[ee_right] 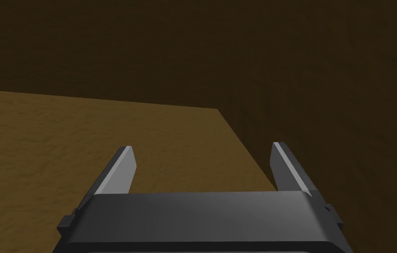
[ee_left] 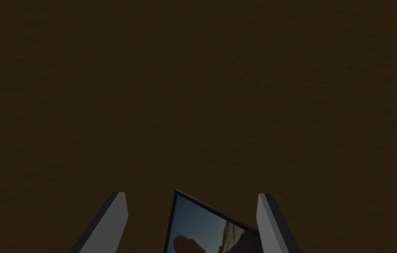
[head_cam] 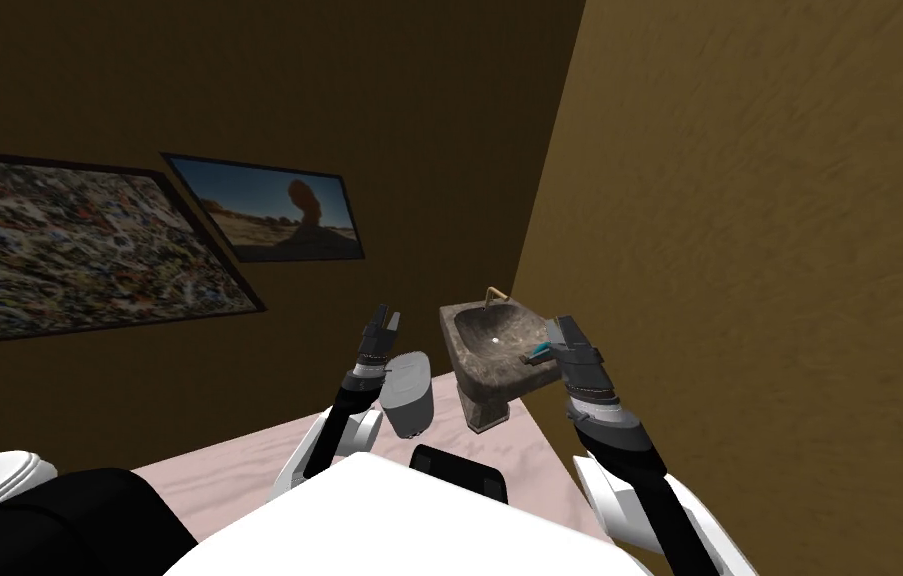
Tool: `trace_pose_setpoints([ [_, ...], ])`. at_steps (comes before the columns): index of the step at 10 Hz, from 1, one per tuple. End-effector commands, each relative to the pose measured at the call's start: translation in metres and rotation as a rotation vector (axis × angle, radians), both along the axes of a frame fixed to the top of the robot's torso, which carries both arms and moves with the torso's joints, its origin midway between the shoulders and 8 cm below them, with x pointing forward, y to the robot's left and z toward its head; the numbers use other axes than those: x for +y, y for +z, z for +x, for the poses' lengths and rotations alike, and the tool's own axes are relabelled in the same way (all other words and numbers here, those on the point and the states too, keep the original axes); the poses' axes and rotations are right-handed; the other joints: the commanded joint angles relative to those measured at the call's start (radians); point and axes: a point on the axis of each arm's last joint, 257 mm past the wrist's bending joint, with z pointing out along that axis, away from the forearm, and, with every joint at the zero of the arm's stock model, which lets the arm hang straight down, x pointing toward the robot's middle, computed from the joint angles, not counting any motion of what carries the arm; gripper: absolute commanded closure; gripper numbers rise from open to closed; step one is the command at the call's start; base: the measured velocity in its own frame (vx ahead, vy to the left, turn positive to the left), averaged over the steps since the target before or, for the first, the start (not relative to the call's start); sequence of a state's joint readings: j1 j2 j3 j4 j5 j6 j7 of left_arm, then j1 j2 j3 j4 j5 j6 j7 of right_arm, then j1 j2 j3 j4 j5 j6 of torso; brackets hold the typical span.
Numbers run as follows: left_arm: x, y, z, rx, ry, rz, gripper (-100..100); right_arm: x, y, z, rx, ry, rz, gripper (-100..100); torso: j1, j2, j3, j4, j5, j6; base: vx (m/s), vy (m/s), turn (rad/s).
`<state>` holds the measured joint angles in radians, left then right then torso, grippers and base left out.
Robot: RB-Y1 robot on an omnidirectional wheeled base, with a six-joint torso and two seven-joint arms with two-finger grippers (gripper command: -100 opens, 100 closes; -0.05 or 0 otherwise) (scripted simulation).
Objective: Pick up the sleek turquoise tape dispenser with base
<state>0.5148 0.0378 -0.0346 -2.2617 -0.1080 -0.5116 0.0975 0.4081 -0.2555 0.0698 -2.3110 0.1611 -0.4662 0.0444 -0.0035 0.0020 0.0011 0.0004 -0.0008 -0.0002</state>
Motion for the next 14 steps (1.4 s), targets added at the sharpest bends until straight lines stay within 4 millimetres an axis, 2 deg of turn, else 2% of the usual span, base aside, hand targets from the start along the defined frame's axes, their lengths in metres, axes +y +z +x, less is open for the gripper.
trace_pose_setpoints([
  [1, 0.000, 0.000, 0.000, 0.000, 0.000, 0.000, 0, 0.007, -0.001, 0.000, -0.009, 0.010, -0.047, -100, 0.000, 0.000, 0.000, 0.000, 0.000, 0.000, -0.029, -0.040, 0.052],
  [3, 0.000, 0.000, 0.000, 0.000, 0.000, 0.000, 0, 0.025, -0.003, 0.002, -0.049, 0.025, -0.173, -100, 0.000, -0.001, 0.000, 0.000, 0.000, 0.000, -0.033, -0.051, 0.114],
  [7, 0.000, 0.000, 0.000, 0.000, 0.000, 0.000, 0, 0.045, -0.011, 0.004, -0.096, 0.051, -0.349, -100, 0.001, -0.001, 0.000, 0.000, 0.000, 0.001, -0.029, -0.034, 0.070],
  [14, 0.000, 0.000, 0.000, 0.000, 0.000, 0.000, 0, 0.071, -0.034, 0.010, -0.183, 0.083, -0.645, -100, 0.002, -0.001, -0.001, 0.000, 0.000, 0.000, -0.026, -0.028, 0.079],
])
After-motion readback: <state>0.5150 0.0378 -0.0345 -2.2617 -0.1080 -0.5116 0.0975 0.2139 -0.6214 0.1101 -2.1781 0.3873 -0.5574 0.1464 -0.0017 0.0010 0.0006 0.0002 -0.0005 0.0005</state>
